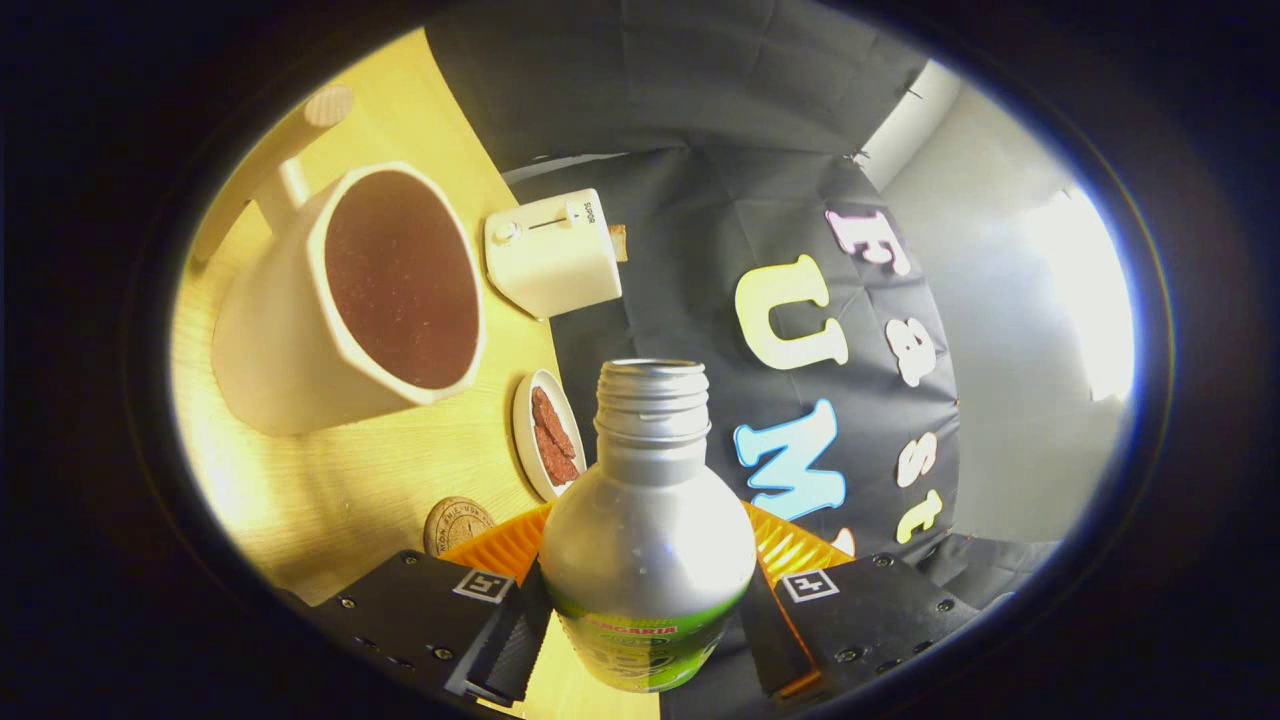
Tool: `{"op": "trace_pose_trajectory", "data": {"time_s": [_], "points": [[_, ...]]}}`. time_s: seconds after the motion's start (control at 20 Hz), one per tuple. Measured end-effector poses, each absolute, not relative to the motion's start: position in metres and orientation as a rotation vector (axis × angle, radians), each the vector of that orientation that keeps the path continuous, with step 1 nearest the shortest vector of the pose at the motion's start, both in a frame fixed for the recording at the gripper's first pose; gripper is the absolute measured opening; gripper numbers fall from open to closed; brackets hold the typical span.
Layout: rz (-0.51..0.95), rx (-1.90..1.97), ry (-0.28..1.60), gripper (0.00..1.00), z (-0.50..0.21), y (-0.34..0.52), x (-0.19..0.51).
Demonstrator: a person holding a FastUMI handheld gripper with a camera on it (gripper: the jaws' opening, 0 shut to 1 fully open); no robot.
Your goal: Take the bottle from table, then pour the juice into the cup, finally place the bottle on the coaster
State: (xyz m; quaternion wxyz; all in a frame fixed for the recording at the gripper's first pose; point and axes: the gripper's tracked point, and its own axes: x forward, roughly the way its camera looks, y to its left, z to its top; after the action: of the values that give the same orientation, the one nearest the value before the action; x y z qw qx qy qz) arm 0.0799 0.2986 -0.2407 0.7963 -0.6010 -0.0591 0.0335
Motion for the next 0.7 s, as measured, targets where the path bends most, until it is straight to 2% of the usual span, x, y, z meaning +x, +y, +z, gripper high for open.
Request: {"op": "trace_pose_trajectory", "data": {"time_s": [0.7], "points": [[0.068,-1.536,-0.224,0.81,-0.229,0.310,0.078]]}}
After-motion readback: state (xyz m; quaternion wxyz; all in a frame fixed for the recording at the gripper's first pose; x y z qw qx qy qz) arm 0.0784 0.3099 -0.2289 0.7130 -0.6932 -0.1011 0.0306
